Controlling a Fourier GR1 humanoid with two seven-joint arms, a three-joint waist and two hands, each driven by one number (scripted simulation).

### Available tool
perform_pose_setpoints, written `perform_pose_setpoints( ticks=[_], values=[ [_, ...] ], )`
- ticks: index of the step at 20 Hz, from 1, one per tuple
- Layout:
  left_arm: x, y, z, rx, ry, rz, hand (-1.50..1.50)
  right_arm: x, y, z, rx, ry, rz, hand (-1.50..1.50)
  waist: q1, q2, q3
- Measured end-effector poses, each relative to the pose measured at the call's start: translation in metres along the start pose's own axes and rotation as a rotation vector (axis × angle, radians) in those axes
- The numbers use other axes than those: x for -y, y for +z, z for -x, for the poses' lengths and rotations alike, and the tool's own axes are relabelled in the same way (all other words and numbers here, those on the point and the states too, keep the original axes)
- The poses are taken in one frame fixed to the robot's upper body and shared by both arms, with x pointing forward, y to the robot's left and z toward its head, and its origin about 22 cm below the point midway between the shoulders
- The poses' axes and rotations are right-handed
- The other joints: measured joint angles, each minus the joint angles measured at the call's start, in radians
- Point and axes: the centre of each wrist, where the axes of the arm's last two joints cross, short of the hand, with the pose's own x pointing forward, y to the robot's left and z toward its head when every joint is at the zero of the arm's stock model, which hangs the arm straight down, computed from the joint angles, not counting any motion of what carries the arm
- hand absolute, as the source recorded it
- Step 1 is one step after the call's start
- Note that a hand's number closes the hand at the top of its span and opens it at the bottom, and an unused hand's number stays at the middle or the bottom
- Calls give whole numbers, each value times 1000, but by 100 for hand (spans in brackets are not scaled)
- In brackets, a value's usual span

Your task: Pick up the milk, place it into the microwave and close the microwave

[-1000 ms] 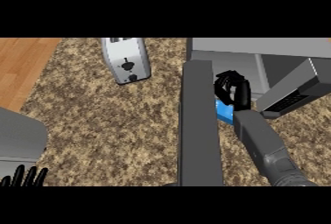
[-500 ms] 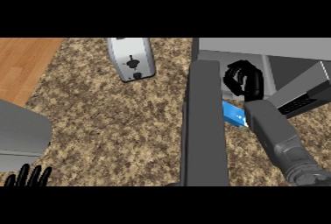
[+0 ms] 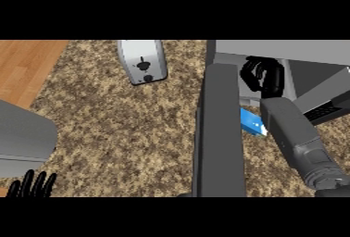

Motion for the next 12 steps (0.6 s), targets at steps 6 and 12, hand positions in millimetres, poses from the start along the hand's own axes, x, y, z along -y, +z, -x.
perform_pose_setpoints(
  ticks=[6, 12],
  values=[
    [-1, -3, 2, -10, 7, 16, -150, 7, -11, -3, 7, 106, 95, 150, 13, 8, 0],
    [-1, -6, 3, -11, 11, 26, -150, 13, -18, -3, 8, 155, 143, 150, 21, 12, 0]
  ],
)
